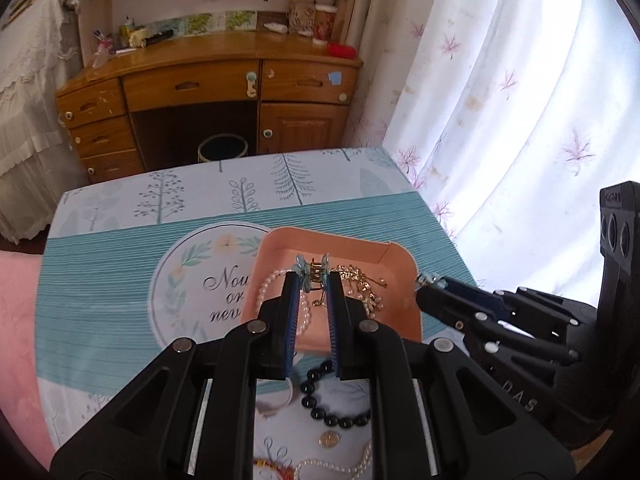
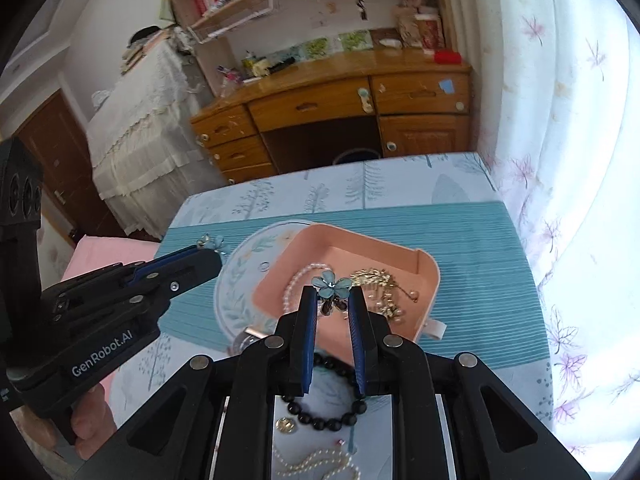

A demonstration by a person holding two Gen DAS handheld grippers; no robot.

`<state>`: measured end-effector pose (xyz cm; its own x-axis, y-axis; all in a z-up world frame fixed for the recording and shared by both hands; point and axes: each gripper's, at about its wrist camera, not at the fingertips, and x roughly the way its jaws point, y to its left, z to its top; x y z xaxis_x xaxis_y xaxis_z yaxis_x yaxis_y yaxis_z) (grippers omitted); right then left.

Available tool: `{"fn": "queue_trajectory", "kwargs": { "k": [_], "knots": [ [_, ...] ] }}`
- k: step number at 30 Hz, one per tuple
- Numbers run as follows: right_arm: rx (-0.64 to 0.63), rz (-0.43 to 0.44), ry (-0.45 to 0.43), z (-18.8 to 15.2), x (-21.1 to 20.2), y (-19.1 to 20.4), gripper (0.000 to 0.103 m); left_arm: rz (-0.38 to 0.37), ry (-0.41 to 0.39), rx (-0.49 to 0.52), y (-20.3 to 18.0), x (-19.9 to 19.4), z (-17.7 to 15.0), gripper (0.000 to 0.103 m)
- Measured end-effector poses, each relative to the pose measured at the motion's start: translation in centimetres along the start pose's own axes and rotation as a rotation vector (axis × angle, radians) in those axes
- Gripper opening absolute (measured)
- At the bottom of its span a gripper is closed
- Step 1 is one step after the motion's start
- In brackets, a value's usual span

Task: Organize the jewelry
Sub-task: 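Carry both flower clips into the pink box and open both tools, then withdraw both tools from the box toward the red bracelet and pearl necklace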

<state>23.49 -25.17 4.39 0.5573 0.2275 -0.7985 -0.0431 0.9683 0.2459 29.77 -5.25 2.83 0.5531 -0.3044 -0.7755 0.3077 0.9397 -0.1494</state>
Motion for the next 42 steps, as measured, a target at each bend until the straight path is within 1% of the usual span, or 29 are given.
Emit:
{"fn": "queue_trajectory", "kwargs": {
  "k": [3,6,10,11,12,13,14,15,17,20,30,35,42],
  "knots": [
    [0.047,-0.015,0.069,1.1,2.9,-1.9,0.015,0.012,0.066,0.013,-0.5,3.5,0.4,0.011],
    [0.066,-0.039,0.128,0.4,5.1,-3.1,0.015,0.024,0.128,0.025,-0.9,6.5,0.0,0.011],
    [0.059,-0.052,0.169,-0.4,6.7,-4.3,0.016,0.019,0.179,0.025,-0.7,8.3,-1.0,0.012],
    [0.057,-0.049,0.175,-0.9,7.0,-4.3,0.018,0.013,0.193,0.019,-0.6,8.5,-1.3,0.014],
    [0.055,-0.046,0.178,-1.6,7.4,-3.8,0.024,0.011,0.208,0.012,-0.5,8.7,-1.5,0.020],
    [0.058,-0.045,0.179,-1.8,7.4,-4.0,0.030,0.014,0.216,0.009,-0.4,8.7,-1.7,0.024],
    [0.061,-0.042,0.175,-2.0,7.5,-4.2,0.033,0.024,0.216,0.010,-0.3,8.6,-1.9,0.030],
    [0.063,-0.037,0.166,-2.1,7.4,-4.2,0.034,0.042,0.208,0.014,-0.3,8.4,-2.1,0.032],
    [0.059,-0.041,0.151,-2.4,7.3,-4.2,0.034,0.062,0.188,0.022,-0.3,7.7,-2.2,0.032],
    [0.049,-0.041,0.132,-2.8,6.4,-3.7,0.034,0.062,0.166,0.021,-0.4,6.3,-2.2,0.033],
    [0.009,-0.039,0.076,-4.5,1.3,-1.4,0.034,0.070,0.075,0.061,-2.1,-0.3,-3.6,0.033],
    [-0.020,-0.041,0.053,-5.9,-1.7,-0.1,0.034,0.076,0.025,0.076,-2.9,-4.4,-4.8,0.033],
    [-0.045,-0.051,0.014,-8.1,-7.0,1.9,0.034,0.085,-0.021,0.084,-3.5,-10.1,-7.0,0.033]
  ]
}}
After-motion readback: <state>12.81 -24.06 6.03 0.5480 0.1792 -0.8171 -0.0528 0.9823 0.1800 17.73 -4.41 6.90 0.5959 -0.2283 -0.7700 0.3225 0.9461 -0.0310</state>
